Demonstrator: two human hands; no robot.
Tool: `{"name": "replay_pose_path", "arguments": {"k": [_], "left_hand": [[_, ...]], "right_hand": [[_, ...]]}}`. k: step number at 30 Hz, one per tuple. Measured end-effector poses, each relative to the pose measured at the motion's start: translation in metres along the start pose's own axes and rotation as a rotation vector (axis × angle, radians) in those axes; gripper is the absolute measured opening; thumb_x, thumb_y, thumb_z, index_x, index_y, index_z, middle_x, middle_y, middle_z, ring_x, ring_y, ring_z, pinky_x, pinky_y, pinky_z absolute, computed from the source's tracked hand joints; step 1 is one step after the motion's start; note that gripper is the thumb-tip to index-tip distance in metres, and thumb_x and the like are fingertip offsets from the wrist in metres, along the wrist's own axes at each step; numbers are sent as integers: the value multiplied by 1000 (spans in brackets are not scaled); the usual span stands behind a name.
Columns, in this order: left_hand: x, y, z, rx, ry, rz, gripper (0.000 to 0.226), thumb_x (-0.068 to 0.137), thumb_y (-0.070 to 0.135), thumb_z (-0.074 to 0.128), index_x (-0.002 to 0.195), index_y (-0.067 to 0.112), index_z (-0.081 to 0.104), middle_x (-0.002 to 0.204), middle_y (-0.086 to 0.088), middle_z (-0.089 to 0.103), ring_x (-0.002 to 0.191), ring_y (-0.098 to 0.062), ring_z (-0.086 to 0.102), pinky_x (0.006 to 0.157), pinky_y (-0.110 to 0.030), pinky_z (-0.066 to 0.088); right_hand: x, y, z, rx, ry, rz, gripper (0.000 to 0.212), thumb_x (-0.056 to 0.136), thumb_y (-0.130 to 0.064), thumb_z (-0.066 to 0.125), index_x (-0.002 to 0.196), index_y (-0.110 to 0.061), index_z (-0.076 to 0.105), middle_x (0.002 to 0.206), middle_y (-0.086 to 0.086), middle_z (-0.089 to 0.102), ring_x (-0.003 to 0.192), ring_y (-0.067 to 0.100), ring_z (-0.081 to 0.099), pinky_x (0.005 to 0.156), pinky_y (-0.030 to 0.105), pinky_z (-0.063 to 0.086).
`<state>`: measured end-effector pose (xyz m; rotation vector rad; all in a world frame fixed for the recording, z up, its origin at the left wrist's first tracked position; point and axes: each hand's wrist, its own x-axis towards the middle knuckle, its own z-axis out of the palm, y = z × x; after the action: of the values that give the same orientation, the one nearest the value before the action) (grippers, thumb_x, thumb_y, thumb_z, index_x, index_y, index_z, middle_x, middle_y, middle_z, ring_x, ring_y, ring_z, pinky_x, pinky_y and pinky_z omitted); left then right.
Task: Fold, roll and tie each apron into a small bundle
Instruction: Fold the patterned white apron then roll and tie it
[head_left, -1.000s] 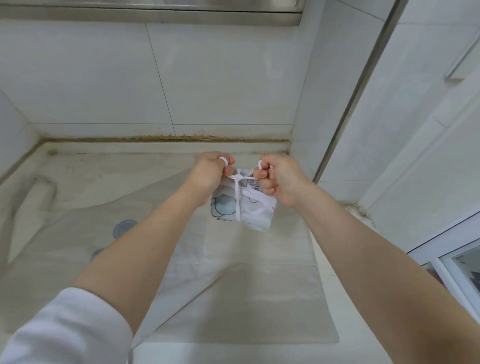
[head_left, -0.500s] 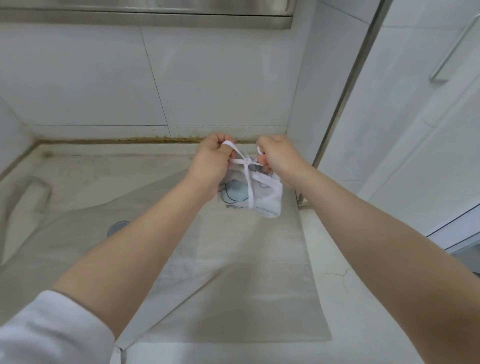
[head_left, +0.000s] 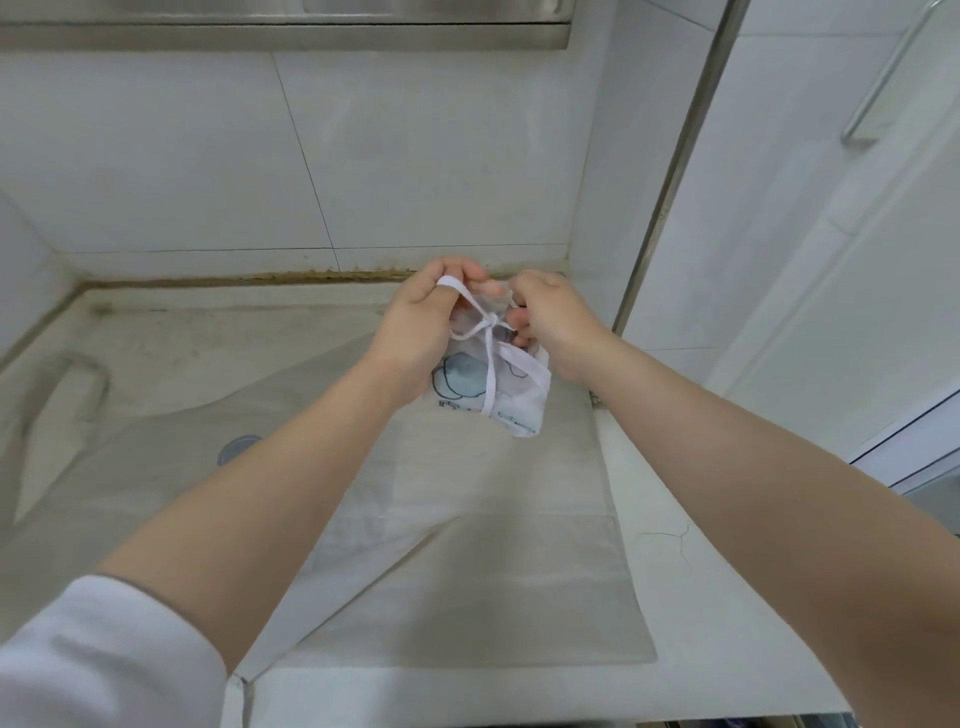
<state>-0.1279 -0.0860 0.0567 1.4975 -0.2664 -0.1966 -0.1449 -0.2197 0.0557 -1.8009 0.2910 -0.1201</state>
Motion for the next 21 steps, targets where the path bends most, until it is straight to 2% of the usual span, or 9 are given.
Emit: {"name": "replay_pose_path", "arguments": {"k": [2,5,7,11,14,16,19,21], "left_hand": [[2,4,-3,36,-93,30,33,98,2,28,80,16,52,50,10,51,49,-7,46,55,-21,40],[7,2,-5,198,-54,35,34,98,3,27,77,18,49,42,14,38,44,-3,34,50,-17,30],[9,-4,-4,241,-19,17,34,98,3,28,77,18,49,43,14,40,43,0,37,48,-14,33],[7,-17,-1,272,-2,-100,33,97,1,29,73,15,48,58,-2,43,43,0,48,49,-13,40],[5,-15,5,316,14,-107,30,96,0,29,77,13,49,58,-4,46,35,5,46,45,-12,39],[4,-9,8,321,-3,-64,22,97,3,29,91,11,48,65,-3,52,43,6,50,48,-10,40],[5,-7,10,385,-77,-1,21,97,9,36,107,15,53,98,-2,57,84,-9,56,75,-19,46],[3,-5,12,445,-86,34,25,97,11,37,108,11,59,104,-1,56,90,-12,52,73,-17,42]], "right_hand": [[1,-4,0,-34,-9,-42,32,90,-8,35,60,-17,31,55,1,31,50,16,29,51,27,27],[-2,-10,4,-119,-65,-109,34,88,-5,37,57,-18,30,54,1,29,52,17,30,52,28,30],[-4,-6,8,-188,-49,-140,35,87,-6,39,56,-18,30,54,2,32,54,17,32,55,31,32],[-11,9,9,-355,-81,-202,40,92,-9,39,54,-18,28,55,2,34,52,16,32,55,30,26],[-14,14,5,-325,-47,-139,39,91,-8,37,54,-17,29,55,3,33,51,19,37,53,29,29],[-13,10,-2,-319,-60,-60,35,92,-11,39,57,-15,35,59,6,39,55,21,44,54,30,38],[-13,3,-12,-390,-170,-4,25,91,-19,50,67,-13,49,66,3,52,62,19,51,64,29,45],[-13,3,-11,-479,-124,-65,8,86,-23,59,82,-17,55,83,-1,58,81,18,56,74,30,43]]}}
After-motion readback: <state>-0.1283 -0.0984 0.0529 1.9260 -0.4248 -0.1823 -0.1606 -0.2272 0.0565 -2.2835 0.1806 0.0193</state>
